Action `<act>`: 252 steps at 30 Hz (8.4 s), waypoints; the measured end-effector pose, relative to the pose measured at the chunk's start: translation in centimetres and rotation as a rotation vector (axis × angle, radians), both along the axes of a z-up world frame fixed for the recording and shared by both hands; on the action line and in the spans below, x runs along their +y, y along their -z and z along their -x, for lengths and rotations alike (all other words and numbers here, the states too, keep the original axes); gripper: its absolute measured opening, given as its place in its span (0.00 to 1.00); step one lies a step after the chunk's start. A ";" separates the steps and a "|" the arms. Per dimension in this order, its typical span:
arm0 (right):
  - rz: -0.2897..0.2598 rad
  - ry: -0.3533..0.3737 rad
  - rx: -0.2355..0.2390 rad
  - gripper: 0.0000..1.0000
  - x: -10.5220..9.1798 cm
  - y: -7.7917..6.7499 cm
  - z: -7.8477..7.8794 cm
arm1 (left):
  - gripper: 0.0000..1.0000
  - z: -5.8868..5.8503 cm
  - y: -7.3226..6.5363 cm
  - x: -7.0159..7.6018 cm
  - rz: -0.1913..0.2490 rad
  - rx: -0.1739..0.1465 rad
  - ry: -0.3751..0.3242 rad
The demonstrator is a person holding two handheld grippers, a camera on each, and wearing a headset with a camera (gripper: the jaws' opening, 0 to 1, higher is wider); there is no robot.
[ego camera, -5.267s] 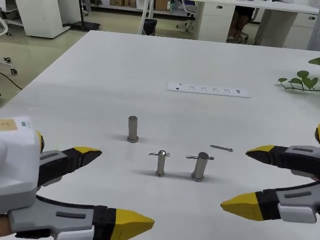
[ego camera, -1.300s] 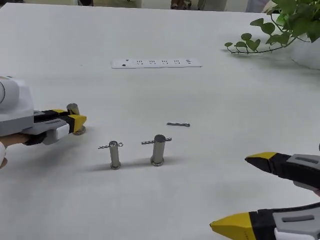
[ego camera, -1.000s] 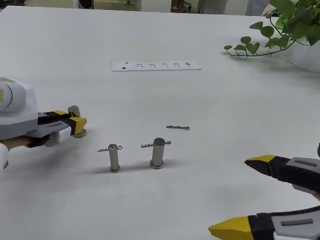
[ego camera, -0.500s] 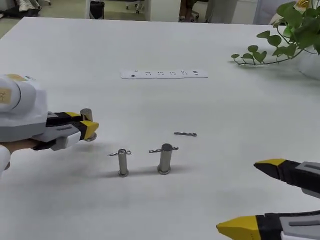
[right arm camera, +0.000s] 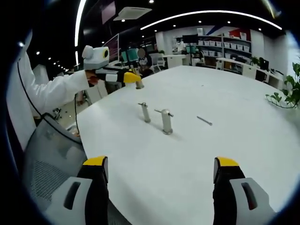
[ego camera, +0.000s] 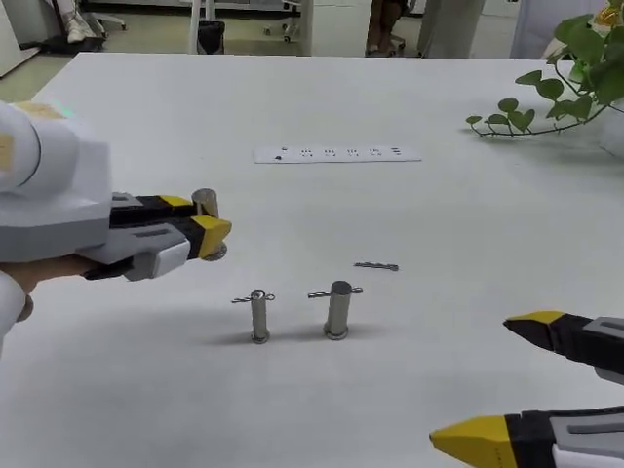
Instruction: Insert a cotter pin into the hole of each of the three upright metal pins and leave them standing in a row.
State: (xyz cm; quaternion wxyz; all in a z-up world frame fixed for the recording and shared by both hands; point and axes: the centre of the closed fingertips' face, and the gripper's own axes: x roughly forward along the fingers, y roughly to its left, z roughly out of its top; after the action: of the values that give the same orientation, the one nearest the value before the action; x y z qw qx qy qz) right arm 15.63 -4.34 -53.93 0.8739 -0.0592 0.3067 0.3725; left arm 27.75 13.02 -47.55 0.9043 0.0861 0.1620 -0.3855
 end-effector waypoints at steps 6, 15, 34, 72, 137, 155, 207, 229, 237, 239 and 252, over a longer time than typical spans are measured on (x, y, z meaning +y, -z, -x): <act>-0.017 -0.004 -0.020 0.93 0.3 -0.7 -0.1 | 0.09 2.1 -0.6 -2.5 0.024 0.005 0.077; -0.024 -0.002 -0.030 0.93 0.2 -1.2 0.2 | 0.09 4.8 0.7 -5.6 0.022 0.034 0.167; -0.029 0.018 -0.036 0.91 -0.3 -1.4 0.3 | 0.09 7.1 6.7 -7.9 -0.023 0.138 0.232; -0.011 0.002 -0.004 0.89 0.0 -0.4 0.4 | 0.10 8.2 10.3 -8.8 -0.089 0.153 0.299; 0.116 -0.053 -0.067 0.75 -2.2 -2.3 -2.8 | 0.99 10.0 7.4 -0.1 0.065 0.192 0.184; 0.267 -0.194 -0.083 0.59 -2.9 -2.9 -9.4 | 0.99 10.8 8.0 0.5 0.075 0.214 0.170; 0.611 -0.543 0.116 0.11 0.7 6.9 -16.9 | 0.99 11.9 8.2 1.4 0.097 0.240 0.163; 0.665 -0.623 0.182 0.03 0.4 7.5 -17.5 | 0.96 11.6 8.4 1.8 0.107 0.258 0.149; 0.687 -0.627 0.196 0.03 0.5 7.6 -17.4 | 0.95 11.7 8.2 1.9 0.130 0.264 0.144; 0.689 -0.635 0.198 0.03 0.5 7.6 -17.4 | 0.95 11.6 8.2 2.0 0.128 0.262 0.138; 0.735 -0.597 0.157 0.00 0.4 7.6 -18.2 | 0.95 11.7 8.3 2.4 0.124 0.265 0.129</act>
State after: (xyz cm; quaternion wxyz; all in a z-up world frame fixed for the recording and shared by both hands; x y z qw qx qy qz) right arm 33.83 -3.92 -61.49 0.6239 -0.4215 0.4528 0.4775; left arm 16.01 15.44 -55.85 0.8519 -0.0112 0.2502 -0.4599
